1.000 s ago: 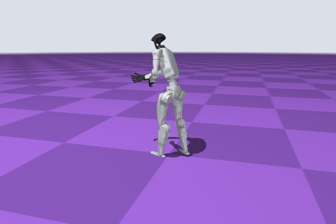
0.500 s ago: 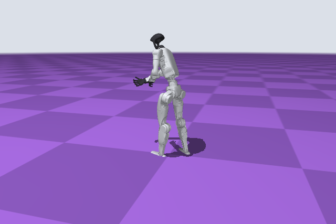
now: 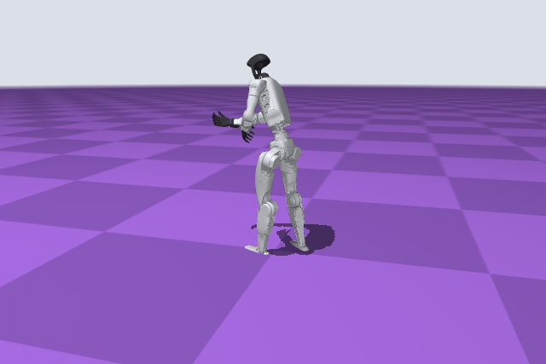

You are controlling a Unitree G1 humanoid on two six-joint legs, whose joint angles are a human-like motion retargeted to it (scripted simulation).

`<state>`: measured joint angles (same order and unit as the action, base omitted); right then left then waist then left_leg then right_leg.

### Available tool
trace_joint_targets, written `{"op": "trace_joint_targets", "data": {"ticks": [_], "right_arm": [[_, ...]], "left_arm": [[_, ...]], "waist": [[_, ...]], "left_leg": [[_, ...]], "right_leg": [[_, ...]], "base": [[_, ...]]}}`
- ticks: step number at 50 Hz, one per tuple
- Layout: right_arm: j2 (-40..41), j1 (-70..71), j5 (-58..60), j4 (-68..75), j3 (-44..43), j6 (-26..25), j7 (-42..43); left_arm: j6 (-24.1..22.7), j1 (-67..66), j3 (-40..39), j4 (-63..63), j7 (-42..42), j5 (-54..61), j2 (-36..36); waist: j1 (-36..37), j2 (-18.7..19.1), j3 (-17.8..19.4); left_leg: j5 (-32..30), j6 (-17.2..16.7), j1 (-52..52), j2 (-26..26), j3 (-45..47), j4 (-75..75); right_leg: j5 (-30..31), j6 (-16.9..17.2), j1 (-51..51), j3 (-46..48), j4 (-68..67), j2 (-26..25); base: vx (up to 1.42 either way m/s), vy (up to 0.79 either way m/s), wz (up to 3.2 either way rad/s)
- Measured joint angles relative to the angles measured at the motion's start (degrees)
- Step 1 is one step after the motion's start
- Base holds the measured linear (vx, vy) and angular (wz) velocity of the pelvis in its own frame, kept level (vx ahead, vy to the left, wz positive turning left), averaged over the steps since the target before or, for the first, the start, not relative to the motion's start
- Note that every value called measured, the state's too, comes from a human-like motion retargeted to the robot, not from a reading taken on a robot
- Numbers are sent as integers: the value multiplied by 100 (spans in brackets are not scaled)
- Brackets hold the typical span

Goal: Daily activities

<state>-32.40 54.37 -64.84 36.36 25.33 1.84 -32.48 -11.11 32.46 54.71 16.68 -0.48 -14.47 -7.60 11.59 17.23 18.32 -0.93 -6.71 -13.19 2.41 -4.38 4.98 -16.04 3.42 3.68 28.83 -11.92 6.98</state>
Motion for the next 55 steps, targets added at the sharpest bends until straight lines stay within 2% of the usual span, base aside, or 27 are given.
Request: {"op": "trace_joint_targets", "data": {"ticks": [5,9,12,15,18,20,25,30,33,35,38,40,42,46,48,55], "right_arm": [[71,-469,-185,-383,-415,131,215],[576,-1707,-84,-900,-669,257,303],[681,-2005,-127,-1031,-740,110,304],[1087,-2773,9,-1119,-681,27,224],[1123,-2848,-9,-1034,-602,-192,165],[1348,-3188,114,-965,-488,-240,111],[1294,-3057,141,-882,-336,-438,60],[1497,-3307,274,-822,-157,-449,1],[1319,-2900,191,-806,-135,-550,-8],[1505,-3230,283,-799,-49,-476,-1],[1338,-2837,212,-834,-60,-536,19],[1529,-3171,307,-854,7,-452,40],[1374,-2852,249,-896,-12,-501,55],[1390,-2656,214,-900,-10,-529,62],[1568,-2995,280,-915,30,-467,49],[1578,-2663,15,-915,-111,-519,85]], "left_arm": [[44,311,-232,2,-46,-67,-205],[85,-182,-84,-14,59,-352,-169],[129,96,-266,-22,-31,-281,-353],[174,-251,-121,-33,2,-491,-324],[217,63,-253,-25,-114,-462,-513],[246,-177,-108,-30,-93,-631,-459],[282,243,-226,-12,-202,-667,-704],[325,-86,-9,3,-136,-938,-595],[329,367,-207,6,-228,-795,-802],[334,-72,-2,1,-121,-995,-635],[322,352,-207,-10,-205,-857,-852],[320,-101,-11,-25,-111,-1038,-683],[305,255,-193,-32,-185,-903,-878],[290,370,-247,-76,-284,-827,-974],[281,-42,-64,-94,-222,-967,-832],[212,287,-280,-152,-385,-680,-1071]], "waist": [[0,-34,111],[-210,-59,-63],[-182,-98,72],[-369,-97,-14],[-361,-132,107],[-507,-114,79],[-546,-159,242],[-755,-165,233],[-663,-201,357],[-813,-195,274],[-716,-233,376],[-856,-237,296],[-770,-279,356],[-747,-287,407],[-859,-314,323],[-700,-436,371]], "left_leg": [[252,-21,18,-42,143,-165],[65,-7,86,8,-15,1],[253,-33,111,-16,124,-132],[83,-28,214,30,-2,2],[265,-46,250,12,143,-133],[101,-32,373,40,49,0],[340,-61,450,13,246,-171],[150,-53,661,62,173,0],[396,-85,580,-5,391,-186],[175,-70,739,55,249,0],[418,-100,638,-10,451,-186],[201,-83,804,58,298,0],[426,-101,702,12,463,-175],[466,-116,693,-50,522,-195],[294,-96,864,20,389,-40],[523,-102,800,-70,578,-202]], "right_leg": [[88,-4,-170,-193,364,-149],[118,-21,-199,-32,283,-72],[136,-36,-304,-213,503,-154],[164,-58,-382,-68,455,-89],[120,-78,-449,-239,549,-135],[138,-88,-517,-111,451,-70],[83,-101,-625,-312,539,-129],[20,-106,-672,-167,196,16],[51,-117,-672,-389,409,-111],[1,-112,-701,-195,112,31],[28,-119,-683,-407,320,-95],[-51,-109,-700,-214,-27,66],[-48,-109,-678,-395,152,-39],[53,-127,-718,-434,304,-127],[-32,-112,-762,-267,-1,21],[51,-104,-795,-435,252,-131]], "base": [[0,0,0],[1,-1,24],[6,-5,-31],[0,-1,23],[3,-3,-26],[0,0,0],[0,0,0],[0,0,0],[3,-1,-28],[-4,2,38],[2,-1,-19],[-4,2,39],[3,-1,-28],[1,0,-8],[-3,1,47],[2,-1,-12]]}}
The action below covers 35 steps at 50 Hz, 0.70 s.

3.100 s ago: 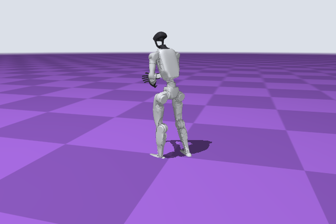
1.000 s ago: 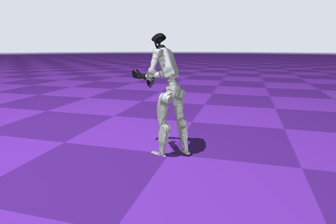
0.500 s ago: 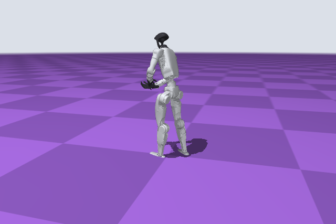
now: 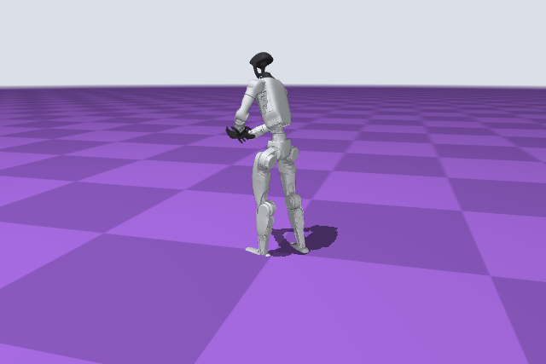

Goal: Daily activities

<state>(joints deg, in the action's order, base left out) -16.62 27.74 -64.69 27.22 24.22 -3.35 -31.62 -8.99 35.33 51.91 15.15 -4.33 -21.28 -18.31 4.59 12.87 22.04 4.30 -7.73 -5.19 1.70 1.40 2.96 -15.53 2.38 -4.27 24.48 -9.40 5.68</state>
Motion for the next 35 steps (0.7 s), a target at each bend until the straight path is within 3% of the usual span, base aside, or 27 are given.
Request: {"op": "trace_joint_targets", "data": {"ticks": [4,15,26,35], "right_arm": [[179,-384,55,-71,-29,102,51],[-210,-294,404,-945,-322,193,190],[-997,-430,1499,-4139,-1275,872,867],[-1113,586,2283,-6438,-2064,1189,1433]], "left_arm": [[-34,-443,113,-49,108,-88,116],[-62,-154,-702,-461,99,142,-414],[186,-1263,-1004,907,-367,-348,-1122],[308,-1893,-864,2408,-747,-1222,-1453]], "waist": [[-42,-137,-89],[202,-531,-112],[78,-1082,-222],[-3,-1465,-404]], "left_leg": [[-106,50,226,88,-86,127],[162,140,196,-52,197,-17],[198,225,387,-99,392,-28],[158,212,606,-55,541,-17]], "right_leg": [[-136,36,-70,123,-360,176],[22,54,-104,-170,-37,-21],[-39,32,-74,-475,-286,-8],[-275,62,22,-667,-813,137]], "base": [[-1,0,21],[2,0,-11],[0,0,0],[0,0,0]]}}
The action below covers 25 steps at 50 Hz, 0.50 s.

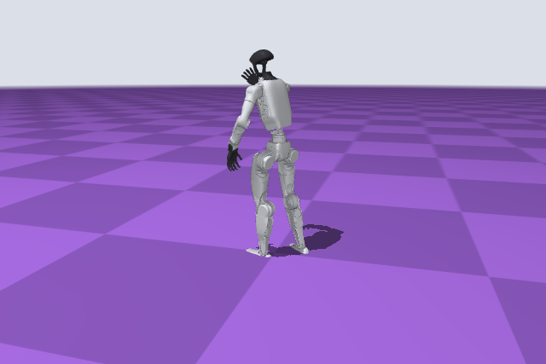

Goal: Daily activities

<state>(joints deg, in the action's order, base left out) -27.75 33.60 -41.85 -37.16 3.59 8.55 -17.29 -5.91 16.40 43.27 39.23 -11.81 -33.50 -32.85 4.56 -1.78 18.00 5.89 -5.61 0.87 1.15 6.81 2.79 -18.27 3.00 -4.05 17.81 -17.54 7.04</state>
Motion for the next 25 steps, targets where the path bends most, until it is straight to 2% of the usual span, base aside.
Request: {"op": "trace_joint_targets", "data": {"ticks": [10,25], "right_arm": [[289,1128,280,-737,-204,-13,251],[758,1493,110,-719,-214,-173,6]], "left_arm": [[21,-340,-171,347,-184,-220,-264],[136,-684,-485,416,-424,-21,-265]], "waist": [[58,-254,-101],[-39,-403,-213]], "left_leg": [[-5,-1,154,94,110,12],[49,69,178,190,246,15]], "right_leg": [[-232,49,130,-132,-498,179],[-412,84,413,-314,-998,351]], "base": [[0,0,0],[0,0,0]]}}
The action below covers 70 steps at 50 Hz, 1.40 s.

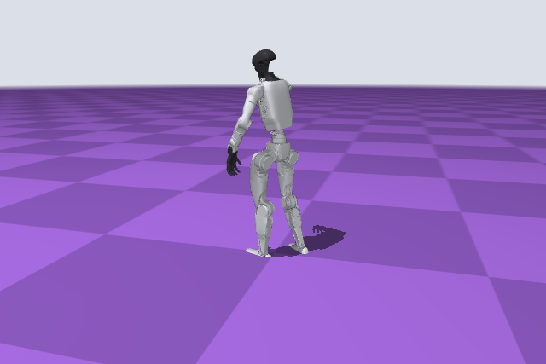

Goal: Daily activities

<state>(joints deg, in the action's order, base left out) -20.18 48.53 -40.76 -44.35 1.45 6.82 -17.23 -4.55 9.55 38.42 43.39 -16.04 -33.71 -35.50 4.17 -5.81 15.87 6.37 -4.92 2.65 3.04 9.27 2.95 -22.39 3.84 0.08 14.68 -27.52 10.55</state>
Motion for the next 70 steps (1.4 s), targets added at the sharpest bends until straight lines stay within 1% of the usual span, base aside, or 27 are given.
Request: {"op": "trace_joint_targets", "data": {"ticks": [7,13,17,20,23,25,28,30,32,34,36,39,45,55,63,70], "right_arm": [[24,43,120,-33,25,-131,-129],[-160,87,518,71,8,-248,14],[-403,-54,837,542,14,-336,243],[-586,-460,1130,1264,163,-465,386],[-780,-1081,1530,2415,631,-769,289],[-890,-1406,1948,3632,1206,-1047,-20],[-770,-1664,2844,5921,2458,-1576,-928],[-430,-1676,3641,7545,3323,-1821,-1632],[75,-1676,4543,9011,4011,-1875,-2171],[543,-1746,5288,10096,4479,-1858,-2518],[900,-1864,5814,10785,4770,-1837,-2707],[1337,-1930,6342,11443,4964,-1753,-2808],[1781,-1880,6645,11752,5036,-1585,-2683],[1955,-1809,6611,11405,5167,-1385,-2473],[2107,-1723,6711,11299,5441,-1312,-2635],[2308,-1562,6948,11289,5769,-1244,-2861]], "left_arm": [[98,-50,-109,74,43,70,-29],[177,322,-206,56,332,149,-72],[152,618,-216,-50,580,262,-12],[85,884,-164,-260,764,374,24],[-42,1204,43,-678,836,468,13],[-132,1483,309,-1126,732,553,-53],[-262,1914,798,-1937,484,630,-151],[-359,2197,1080,-2490,309,709,-210],[-477,2454,1269,-3022,102,795,-296],[-607,2661,1400,-3490,-101,835,-402],[-730,2801,1489,-3862,-265,844,-491],[-856,2922,1521,-4300,-492,883,-648],[-958,2998,1536,-4777,-792,885,-931],[-1072,3189,1865,-5071,-1169,817,-1343],[-1138,3307,2208,-5178,-1419,904,-1606],[-1138,3369,2495,-5233,-1614,985,-1770]], "waist": [[-120,-97,-107],[-297,-238,-253],[-422,-330,-331],[-510,-382,-379],[-567,-414,-422],[-550,-369,-471],[-491,-285,-518],[-437,-212,-540],[-381,-142,-550],[-333,-101,-556],[-288,-90,-568],[-236,-88,-593],[-219,-102,-650],[-318,-172,-749],[-408,-276,-855],[-549,-419,-999]], "left_leg": [[39,60,-37,31,73,-1],[81,126,-87,55,133,-4],[112,185,-140,71,163,-18],[144,232,-185,78,184,-35],[176,256,-211,72,202,-12],[242,246,-265,10,221,-29],[297,223,-305,-59,248,-29],[321,210,-316,-85,251,-28],[332,208,-313,-102,245,-28],[322,215,-288,-100,226,-19],[300,227,-243,-73,203,-2],[290,242,-186,-49,176,0],[270,265,-87,-54,189,-3],[247,309,74,-133,353,-12],[229,410,199,-208,636,-18],[190,526,286,-276,1005,-23]], "right_leg": [[-54,-13,189,-131,-201,51],[-98,-24,373,-250,-367,87],[-118,-28,495,-322,-449,107],[-134,-25,572,-370,-483,114],[-161,-10,631,-411,-481,99],[-151,-5,638,-429,-352,10],[-170,-32,646,-462,-223,-82],[-207,-76,654,-480,-187,-117],[-259,-114,664,-484,-190,-132],[-331,-137,673,-487,-238,-120],[-429,-155,687,-497,-331,-75],[-562,-174,686,-531,-413,-42],[-712,-167,653,-630,-424,-52],[-740,-106,587,-894,-273,-168],[-660,3,604,-1222,-112,-292],[-526,171,695,-1594,51,-425]], "base": [[0,0,0],[2,1,-12],[0,0,0],[0,0,0],[4,-2,-8],[7,-4,-17],[7,-7,-16],[6,-10,-12],[5,-11,-10],[2,-12,-9],[1,-12,-10],[0,-11,-15],[-1,-8,-23],[-1,-5,-36],[-2,-2,-55],[-4,-1,-73]]}}
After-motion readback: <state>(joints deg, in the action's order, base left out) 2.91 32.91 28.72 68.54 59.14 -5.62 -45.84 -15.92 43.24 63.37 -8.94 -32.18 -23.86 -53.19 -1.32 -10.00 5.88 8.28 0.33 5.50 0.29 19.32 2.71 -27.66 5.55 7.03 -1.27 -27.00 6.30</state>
